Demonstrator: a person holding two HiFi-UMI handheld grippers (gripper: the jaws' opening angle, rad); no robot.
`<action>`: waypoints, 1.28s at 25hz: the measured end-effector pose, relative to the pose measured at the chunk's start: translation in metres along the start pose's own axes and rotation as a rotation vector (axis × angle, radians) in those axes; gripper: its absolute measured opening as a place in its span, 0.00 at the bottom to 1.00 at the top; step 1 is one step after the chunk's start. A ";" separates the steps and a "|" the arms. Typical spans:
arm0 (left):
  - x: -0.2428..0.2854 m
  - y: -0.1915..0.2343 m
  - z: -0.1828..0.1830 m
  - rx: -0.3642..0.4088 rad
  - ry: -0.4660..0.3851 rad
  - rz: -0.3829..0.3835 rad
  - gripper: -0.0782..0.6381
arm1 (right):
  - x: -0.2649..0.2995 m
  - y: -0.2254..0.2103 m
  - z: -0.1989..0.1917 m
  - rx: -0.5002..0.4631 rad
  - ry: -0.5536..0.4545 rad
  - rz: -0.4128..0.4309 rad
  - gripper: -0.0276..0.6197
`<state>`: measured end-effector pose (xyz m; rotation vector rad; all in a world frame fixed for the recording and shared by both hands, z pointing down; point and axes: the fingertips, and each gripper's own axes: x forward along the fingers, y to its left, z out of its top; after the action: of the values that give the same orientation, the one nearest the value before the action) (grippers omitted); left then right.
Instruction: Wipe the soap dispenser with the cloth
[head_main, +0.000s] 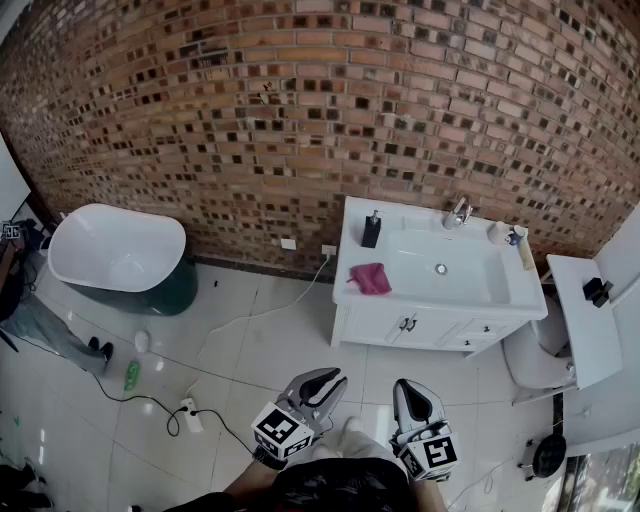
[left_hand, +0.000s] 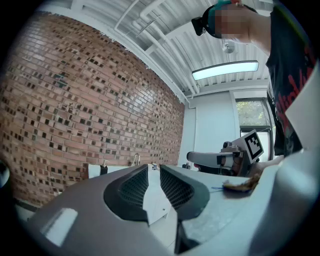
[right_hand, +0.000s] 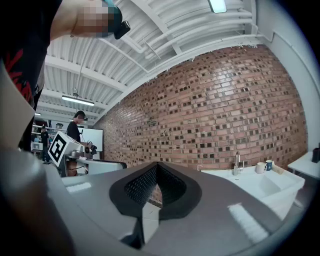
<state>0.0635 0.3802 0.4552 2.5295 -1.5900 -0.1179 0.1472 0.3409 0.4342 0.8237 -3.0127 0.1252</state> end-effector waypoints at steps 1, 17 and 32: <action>0.008 0.007 -0.002 -0.003 0.005 0.000 0.21 | 0.008 -0.008 -0.004 0.005 0.007 0.002 0.04; 0.241 0.182 0.028 0.038 0.006 0.044 0.21 | 0.220 -0.197 -0.019 0.093 0.049 0.139 0.04; 0.330 0.342 -0.021 0.024 0.168 -0.028 0.21 | 0.342 -0.269 -0.087 0.157 0.184 0.060 0.04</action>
<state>-0.0935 -0.0611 0.5383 2.5055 -1.5017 0.1081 -0.0106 -0.0561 0.5531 0.6894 -2.8814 0.4198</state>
